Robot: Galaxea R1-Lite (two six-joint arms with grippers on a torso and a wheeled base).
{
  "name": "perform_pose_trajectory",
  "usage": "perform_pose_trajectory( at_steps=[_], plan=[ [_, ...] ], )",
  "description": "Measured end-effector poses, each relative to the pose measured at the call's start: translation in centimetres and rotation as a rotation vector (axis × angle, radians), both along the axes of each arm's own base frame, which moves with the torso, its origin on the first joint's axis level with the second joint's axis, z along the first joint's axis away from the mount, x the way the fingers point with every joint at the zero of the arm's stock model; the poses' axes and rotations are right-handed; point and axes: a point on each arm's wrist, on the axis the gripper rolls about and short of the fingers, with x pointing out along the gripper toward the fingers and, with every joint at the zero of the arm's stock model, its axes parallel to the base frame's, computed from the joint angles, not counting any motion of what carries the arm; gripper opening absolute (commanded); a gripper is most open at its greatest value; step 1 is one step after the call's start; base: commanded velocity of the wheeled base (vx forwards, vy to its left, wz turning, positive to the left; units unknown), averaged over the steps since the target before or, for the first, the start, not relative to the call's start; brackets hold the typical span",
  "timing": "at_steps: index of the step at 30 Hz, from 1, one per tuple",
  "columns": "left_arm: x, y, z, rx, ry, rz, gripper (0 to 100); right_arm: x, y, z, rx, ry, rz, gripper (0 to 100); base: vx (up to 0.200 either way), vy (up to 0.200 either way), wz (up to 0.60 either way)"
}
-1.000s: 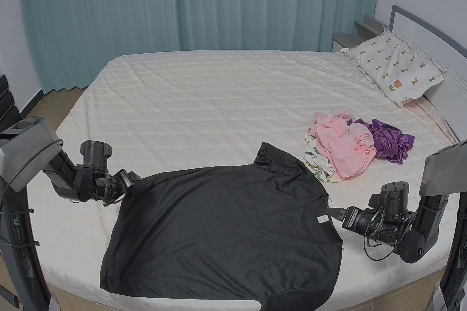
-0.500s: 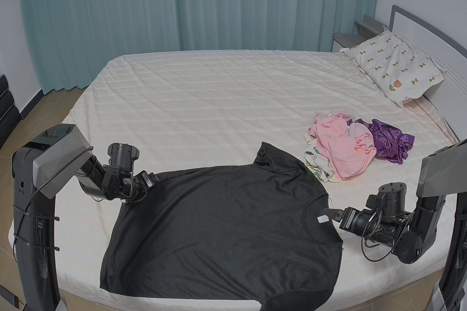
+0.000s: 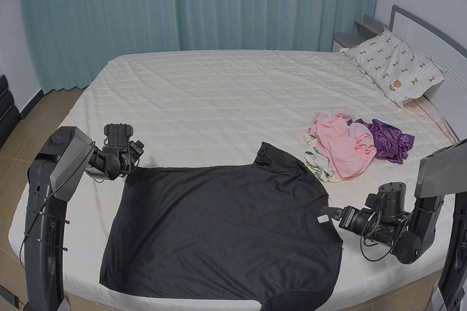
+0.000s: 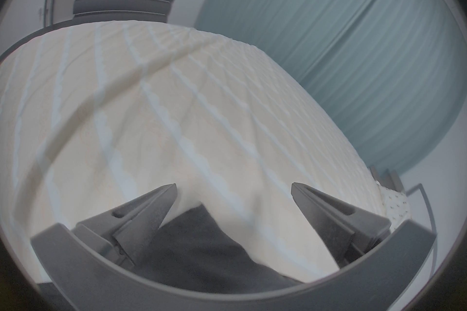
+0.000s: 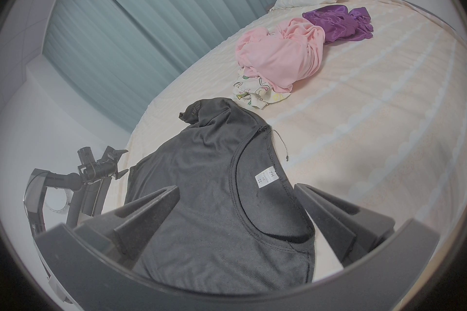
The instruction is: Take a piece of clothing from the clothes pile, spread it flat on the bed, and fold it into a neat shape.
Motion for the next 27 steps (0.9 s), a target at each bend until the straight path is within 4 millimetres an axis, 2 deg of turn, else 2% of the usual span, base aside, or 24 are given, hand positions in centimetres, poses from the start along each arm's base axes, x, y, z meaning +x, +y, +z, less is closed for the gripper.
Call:
perform_pose_trajectory(
  at_steps=[3, 12, 13, 20, 27],
  plan=[
    [0.1, 0.7, -0.9, -0.006, 0.029, 0.000, 100, 0.0, 0.0, -0.1, -0.001, 0.005, 0.000, 100, 0.000, 0.000, 0.00],
    [-0.2, 0.9, -2.0, -0.038, 0.071, -0.081, 100, -0.1, 0.0, -0.3, -0.004, 0.012, 0.000, 100, 0.000, 0.000, 0.00],
    [-0.3, 0.8, -2.1, -0.040, 0.074, -0.089, 0, -0.1, 0.0, -0.3, -0.004, 0.012, 0.000, 100, 0.000, 0.000, 0.00],
    [-0.6, 0.9, -2.5, -0.032, 0.090, -0.111, 0, 0.0, 0.0, -0.3, -0.003, 0.011, -0.001, 100, 0.000, 0.000, 0.00],
    [-0.5, 2.8, -1.5, -0.027, 0.064, -0.074, 0, 0.0, -0.1, -0.5, -0.005, 0.015, -0.002, 100, 0.000, 0.000, 0.00]
  ],
)
